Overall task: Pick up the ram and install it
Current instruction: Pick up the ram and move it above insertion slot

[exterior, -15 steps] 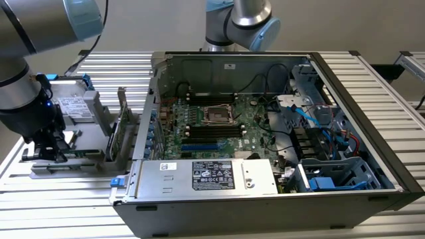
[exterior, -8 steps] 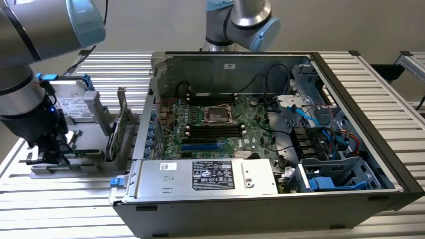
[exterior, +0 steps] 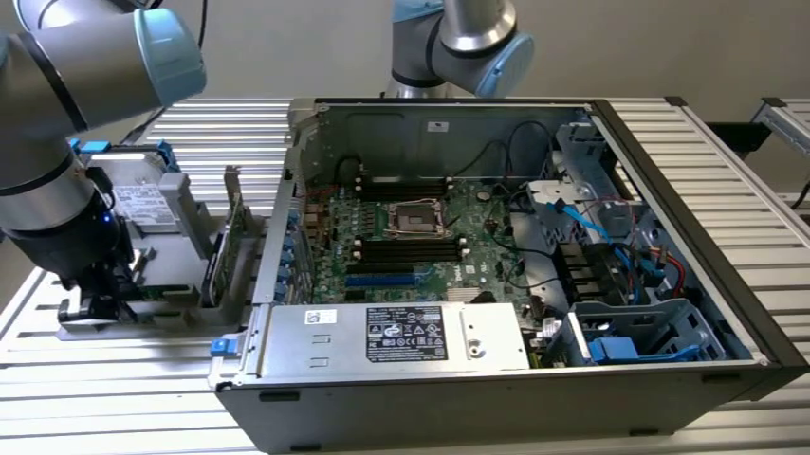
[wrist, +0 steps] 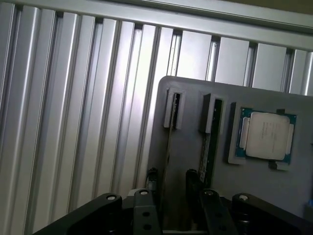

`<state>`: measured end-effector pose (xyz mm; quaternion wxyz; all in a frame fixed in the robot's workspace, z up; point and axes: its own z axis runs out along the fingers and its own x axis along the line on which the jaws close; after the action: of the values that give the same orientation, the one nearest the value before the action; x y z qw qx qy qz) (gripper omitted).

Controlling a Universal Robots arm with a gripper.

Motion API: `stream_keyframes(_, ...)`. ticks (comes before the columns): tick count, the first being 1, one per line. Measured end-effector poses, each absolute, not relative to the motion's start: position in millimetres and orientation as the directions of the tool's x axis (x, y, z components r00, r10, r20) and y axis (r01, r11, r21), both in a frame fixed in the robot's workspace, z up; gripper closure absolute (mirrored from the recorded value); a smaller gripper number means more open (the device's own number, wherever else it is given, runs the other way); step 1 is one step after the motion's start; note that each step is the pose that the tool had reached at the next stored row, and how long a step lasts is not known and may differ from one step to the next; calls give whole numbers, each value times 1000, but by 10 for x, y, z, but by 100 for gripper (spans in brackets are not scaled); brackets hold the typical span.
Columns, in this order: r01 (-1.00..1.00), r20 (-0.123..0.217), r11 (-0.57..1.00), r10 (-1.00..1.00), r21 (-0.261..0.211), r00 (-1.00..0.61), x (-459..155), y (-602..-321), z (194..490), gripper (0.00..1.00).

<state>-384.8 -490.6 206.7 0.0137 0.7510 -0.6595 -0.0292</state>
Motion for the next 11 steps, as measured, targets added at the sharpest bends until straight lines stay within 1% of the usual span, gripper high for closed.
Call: stream_keyframes(11,-990,-14,-128,-992,61,128,-3840,-4905,1953,64)
